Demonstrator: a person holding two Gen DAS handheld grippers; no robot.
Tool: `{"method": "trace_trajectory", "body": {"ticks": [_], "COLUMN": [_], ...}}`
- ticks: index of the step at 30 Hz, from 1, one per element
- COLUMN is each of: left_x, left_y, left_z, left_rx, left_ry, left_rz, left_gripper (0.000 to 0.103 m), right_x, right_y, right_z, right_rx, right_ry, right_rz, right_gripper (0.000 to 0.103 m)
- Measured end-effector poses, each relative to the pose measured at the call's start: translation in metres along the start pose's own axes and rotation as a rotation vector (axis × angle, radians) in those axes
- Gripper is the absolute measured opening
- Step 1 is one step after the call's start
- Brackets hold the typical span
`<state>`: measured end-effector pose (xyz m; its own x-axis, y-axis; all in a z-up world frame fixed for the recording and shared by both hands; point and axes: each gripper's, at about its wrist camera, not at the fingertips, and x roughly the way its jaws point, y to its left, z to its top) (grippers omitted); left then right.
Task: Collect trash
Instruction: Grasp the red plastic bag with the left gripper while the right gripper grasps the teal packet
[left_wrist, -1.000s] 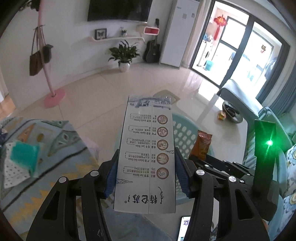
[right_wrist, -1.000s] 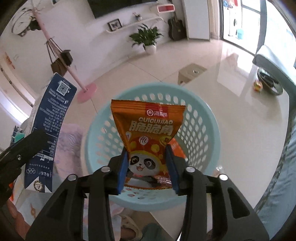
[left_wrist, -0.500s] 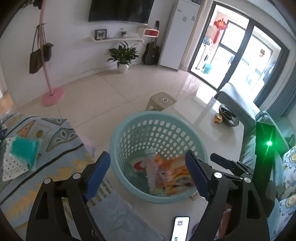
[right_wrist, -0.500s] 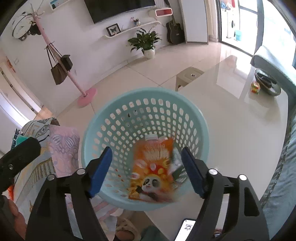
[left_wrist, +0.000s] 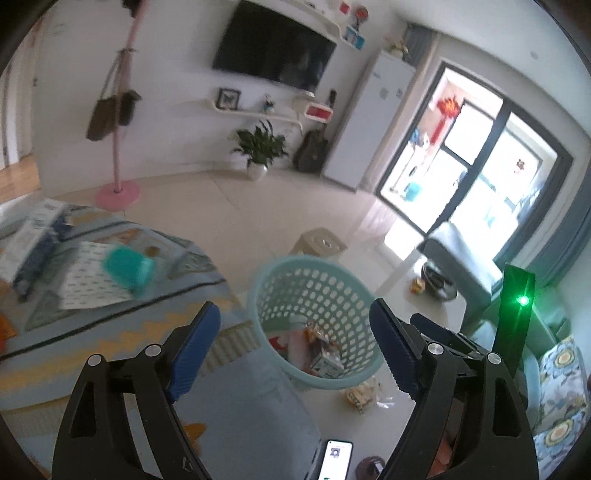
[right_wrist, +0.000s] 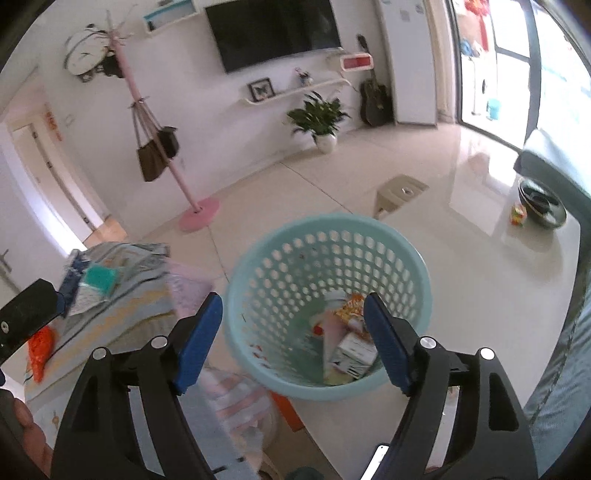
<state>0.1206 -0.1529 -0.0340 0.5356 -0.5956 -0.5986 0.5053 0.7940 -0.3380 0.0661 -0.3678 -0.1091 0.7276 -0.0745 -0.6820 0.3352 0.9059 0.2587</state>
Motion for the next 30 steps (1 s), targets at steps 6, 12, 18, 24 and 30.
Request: {"method": "trace_trajectory", "body": {"ticks": [6,12,18,24,30], "left_x": [-0.058,-0.108,-0.155,-0.182,-0.171], "left_y": [0.032,0.076,0.136,0.190,0.248], "left_z": [0.001,-0.007,-0.015,-0.023,-0.029], "left_rx": [-0.049,-0.111,-0.232,-0.307,-0.386], "left_ry": [-0.094,-0.169,-0.230,-0.236,-0.163], "left_rz": [0.052,0.172,0.283,0.436,0.542], "left_gripper": [0.081,0.081,0.081,0.081,0.081], "right_x": [-0.027,-0.042,-0.044,-0.032,-0.003], "right_y": [0.043,0.090,0.140,0.191,0.224], "right_z": [0.000,-0.004,-0.012,-0.018,-0.012], "right_rx": [-0.074,-0.145,-0.242,-0.336,-0.425], "right_ry": [-0.064,-0.088,-0.089,-0.092,-0.111], "right_rz": [0.057,0.129,0.184,0.230,0.246], "right_gripper": [0.075,0.075,0.075,0.075,0.075]}}
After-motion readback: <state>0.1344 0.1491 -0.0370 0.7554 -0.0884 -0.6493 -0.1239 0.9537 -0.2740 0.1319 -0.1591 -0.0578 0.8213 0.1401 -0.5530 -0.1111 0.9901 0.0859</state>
